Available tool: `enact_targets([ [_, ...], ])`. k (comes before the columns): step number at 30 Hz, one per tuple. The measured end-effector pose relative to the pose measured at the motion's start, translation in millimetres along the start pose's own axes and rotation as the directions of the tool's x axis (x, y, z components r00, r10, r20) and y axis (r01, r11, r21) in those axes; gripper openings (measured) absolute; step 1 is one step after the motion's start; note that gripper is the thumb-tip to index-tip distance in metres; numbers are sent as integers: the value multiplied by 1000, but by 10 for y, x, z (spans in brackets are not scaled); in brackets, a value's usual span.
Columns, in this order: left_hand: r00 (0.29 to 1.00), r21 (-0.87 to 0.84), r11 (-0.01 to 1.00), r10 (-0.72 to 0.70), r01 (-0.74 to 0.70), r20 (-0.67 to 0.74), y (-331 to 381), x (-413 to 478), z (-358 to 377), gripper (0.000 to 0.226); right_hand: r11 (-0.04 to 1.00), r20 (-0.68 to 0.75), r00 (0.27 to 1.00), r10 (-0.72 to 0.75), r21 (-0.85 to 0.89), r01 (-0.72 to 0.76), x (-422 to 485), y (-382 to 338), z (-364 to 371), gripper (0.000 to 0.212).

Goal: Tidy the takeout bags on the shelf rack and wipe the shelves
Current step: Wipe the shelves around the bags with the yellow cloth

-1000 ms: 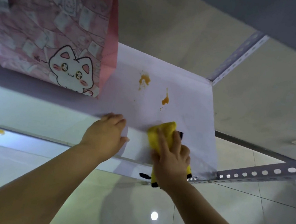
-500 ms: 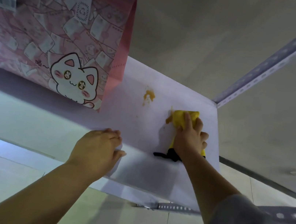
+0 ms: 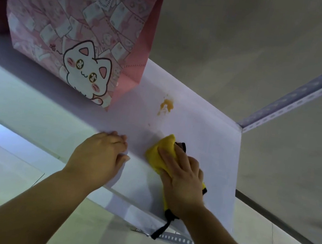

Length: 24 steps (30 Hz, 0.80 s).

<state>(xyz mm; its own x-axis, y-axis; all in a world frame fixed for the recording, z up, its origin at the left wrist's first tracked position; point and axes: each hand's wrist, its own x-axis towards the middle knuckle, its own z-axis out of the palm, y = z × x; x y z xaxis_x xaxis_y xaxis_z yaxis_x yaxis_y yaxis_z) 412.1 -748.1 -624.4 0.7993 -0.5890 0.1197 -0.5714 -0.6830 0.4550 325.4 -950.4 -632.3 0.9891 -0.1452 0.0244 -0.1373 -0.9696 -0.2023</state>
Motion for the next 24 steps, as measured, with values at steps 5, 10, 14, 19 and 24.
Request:
enact_targets([
  [5,999,21,999,39,-40,24,-63,4,-1,27,982,55,983,174,-79,-170,552,376,-120,51],
  [10,999,-7,1000,6,-6,44,-111,-16,28,26,863,9,866,500,-90,-497,912,144,-71,53],
  [14,996,-39,999,-18,21,83,-146,2,40,42,999,34,999,38,-31,-37,433,-42,31,59],
  [19,980,36,994,-110,105,167,-235,25,-63,69,991,14,992,124,-56,-123,658,242,-28,50],
  [24,979,89,993,-94,79,179,-288,75,-117,72,861,-55,863,501,-63,-504,1488,384,-86,46],
])
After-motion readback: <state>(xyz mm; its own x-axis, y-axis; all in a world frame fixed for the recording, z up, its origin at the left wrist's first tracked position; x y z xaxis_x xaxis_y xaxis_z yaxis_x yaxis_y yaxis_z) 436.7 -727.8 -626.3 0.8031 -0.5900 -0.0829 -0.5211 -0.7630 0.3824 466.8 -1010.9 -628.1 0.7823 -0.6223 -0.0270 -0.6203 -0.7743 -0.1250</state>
